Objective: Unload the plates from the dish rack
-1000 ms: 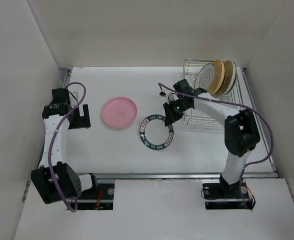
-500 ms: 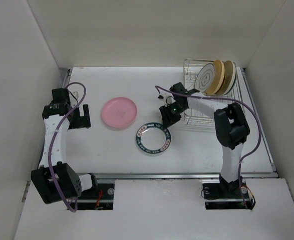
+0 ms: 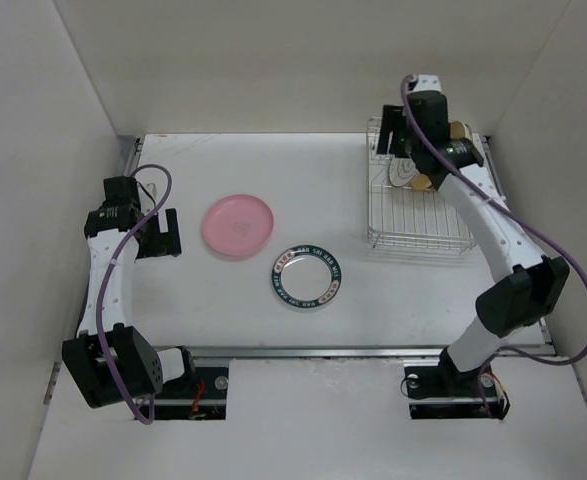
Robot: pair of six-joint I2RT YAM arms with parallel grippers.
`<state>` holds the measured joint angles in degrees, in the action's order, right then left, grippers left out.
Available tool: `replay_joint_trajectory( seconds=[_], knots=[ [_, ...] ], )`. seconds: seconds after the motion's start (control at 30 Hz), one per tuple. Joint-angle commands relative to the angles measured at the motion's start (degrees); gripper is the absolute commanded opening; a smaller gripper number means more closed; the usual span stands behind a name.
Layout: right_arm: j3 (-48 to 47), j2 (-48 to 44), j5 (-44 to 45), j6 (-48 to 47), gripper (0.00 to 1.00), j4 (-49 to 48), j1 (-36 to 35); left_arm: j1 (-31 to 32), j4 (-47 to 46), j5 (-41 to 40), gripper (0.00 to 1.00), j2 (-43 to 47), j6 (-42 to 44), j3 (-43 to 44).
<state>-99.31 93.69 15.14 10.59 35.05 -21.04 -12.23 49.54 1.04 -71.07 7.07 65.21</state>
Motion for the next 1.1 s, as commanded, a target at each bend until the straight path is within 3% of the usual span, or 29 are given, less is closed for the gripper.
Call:
replay_joint_trajectory(
  seconds=[0.0,0.27,0.63,0.67,0.8,0.9,1.0,1.07],
  knots=[
    [-3.34,5.44,14.74,5.84,0.73,-1.04,4.50,-0.34,0.47,0.37,1.00,1.63,0.66,-0.35],
    [-10.98,14.93,9.92,8.92,0.70,-0.33,12.68,-0.34,0.47,0.37,1.00,1.63,0.66,-0.35],
    [-15.04,24.52,5.27,11.30,0.66,-0.33,15.68,-0.34,0.47,0.37,1.00,1.11,0.66,-0.35],
    [-15.65,25.65,4.21,11.30,0.63,-1.03,15.68,-0.34,0.99,0.37,1.00,1.11,0.66,-0.35],
    [-16.36,26.81,2.27,10.50,0.33,-2.52,15.68,-0.34,1.00,0.37,1.00,1.11,0.66,-0.35],
    [-15.83,25.50,2.27,10.50,0.32,-3.32,15.68,-0.34,1.00,0.37,1.00,1.11,0.66,-0.35],
    [-15.83,24.88,4.28,9.98,0.21,-3.32,15.68,-0.34,1.00,0.90,1.00,1.11,0.66,-0.35],
    [-15.83,24.35,4.98,9.19,0.08,-3.32,15.68,-0.34,1.00,0.90,1.00,1.11,0.66,-0.35]
  ],
)
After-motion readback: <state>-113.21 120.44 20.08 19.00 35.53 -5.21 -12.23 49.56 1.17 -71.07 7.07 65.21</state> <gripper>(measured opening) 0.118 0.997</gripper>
